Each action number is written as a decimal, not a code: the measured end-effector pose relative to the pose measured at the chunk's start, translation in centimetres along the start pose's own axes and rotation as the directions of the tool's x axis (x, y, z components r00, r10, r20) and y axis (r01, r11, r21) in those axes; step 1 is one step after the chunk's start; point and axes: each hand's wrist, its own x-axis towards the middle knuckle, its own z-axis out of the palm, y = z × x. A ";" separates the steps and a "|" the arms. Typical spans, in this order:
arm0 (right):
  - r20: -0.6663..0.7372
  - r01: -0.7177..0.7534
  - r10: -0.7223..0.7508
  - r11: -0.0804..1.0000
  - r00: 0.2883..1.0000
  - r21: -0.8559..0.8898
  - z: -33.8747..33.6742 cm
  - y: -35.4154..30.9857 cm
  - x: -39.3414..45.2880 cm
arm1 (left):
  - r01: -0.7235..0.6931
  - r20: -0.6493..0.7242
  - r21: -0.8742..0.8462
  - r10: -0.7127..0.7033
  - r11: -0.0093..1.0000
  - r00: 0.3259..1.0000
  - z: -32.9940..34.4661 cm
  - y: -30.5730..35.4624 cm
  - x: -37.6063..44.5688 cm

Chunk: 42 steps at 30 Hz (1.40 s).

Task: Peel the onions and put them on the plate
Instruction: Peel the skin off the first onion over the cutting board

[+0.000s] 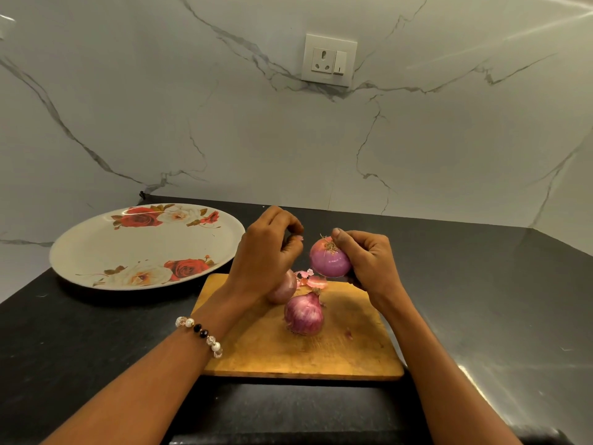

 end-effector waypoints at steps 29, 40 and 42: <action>0.411 -0.242 0.012 0.825 0.912 0.512 -1.0 -1.1 0.1 | 0.292 0.216 -0.394 -0.222 0.872 0.951 -1.3 0.4 0.4; 0.223 -0.074 0.023 0.972 0.974 0.221 -0.9 -0.7 0.1 | 0.378 0.254 -0.379 -0.298 0.845 0.920 -1.1 0.4 0.4; 0.215 -0.034 -0.011 0.979 0.977 0.202 -0.9 -0.7 0.1 | 0.384 0.274 -0.397 -0.291 0.834 0.917 -1.1 0.7 0.3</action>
